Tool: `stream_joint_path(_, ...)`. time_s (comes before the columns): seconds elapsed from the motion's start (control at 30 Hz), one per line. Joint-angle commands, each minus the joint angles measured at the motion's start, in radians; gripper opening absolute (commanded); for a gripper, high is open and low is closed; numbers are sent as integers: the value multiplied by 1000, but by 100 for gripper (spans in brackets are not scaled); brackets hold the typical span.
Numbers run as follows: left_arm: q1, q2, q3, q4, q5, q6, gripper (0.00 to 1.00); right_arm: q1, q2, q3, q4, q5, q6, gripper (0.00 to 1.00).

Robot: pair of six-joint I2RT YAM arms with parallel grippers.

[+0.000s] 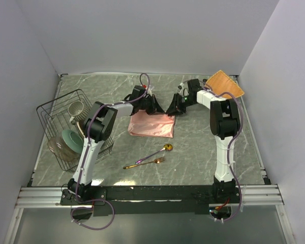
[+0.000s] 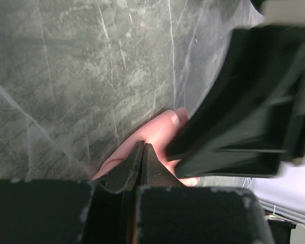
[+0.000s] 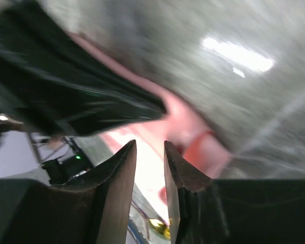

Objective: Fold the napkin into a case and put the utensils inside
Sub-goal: Smooth out the 2/3-rectangle-folded napkin at the center of the board.

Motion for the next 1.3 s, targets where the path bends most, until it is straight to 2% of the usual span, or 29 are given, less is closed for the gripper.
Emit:
stream_joint_path(0.0, 13, 37, -34, -136, -93, 53, 2, -5, 11, -56, -48, 72, -37, 33)
stream_joint_path(0.1, 26, 20, -47, -104, -26, 40, 13, -7, 33, -63, -71, 115, -40, 30)
stream_joint_path(0.13, 34, -22, -97, 4, 2, 24, 25, -5, 36, -63, -72, 138, -49, 29)
stream_joint_path(0.23, 69, -136, -195, 150, 96, -13, 45, -7, 48, -42, -89, 173, -60, 24)
stream_joint_path(0.37, 89, -193, -228, 259, 217, -64, 53, -7, 56, -22, -98, 215, -67, 21)
stream_joint_path(0.43, 94, -184, -237, 285, 260, -102, 54, -5, 59, -13, -106, 222, -79, 18)
stream_joint_path(0.63, 157, -96, -251, 220, 206, -138, 50, 1, 64, 9, -131, 261, -121, 15)
stream_joint_path(0.7, 175, -75, -240, 133, 180, -100, 49, 3, 59, 12, -138, 279, -138, 14)
stream_joint_path(1.0, 255, -118, -287, 108, 208, -89, 47, 35, 65, 44, -167, 328, -173, 14)
stream_joint_path(1.1, 263, -147, -283, 108, 228, -57, 45, 39, 74, 62, -175, 328, -178, 14)
stream_joint_path(1.27, 205, -225, -205, 50, 249, 114, 36, 42, 73, 70, -178, 310, -184, 14)
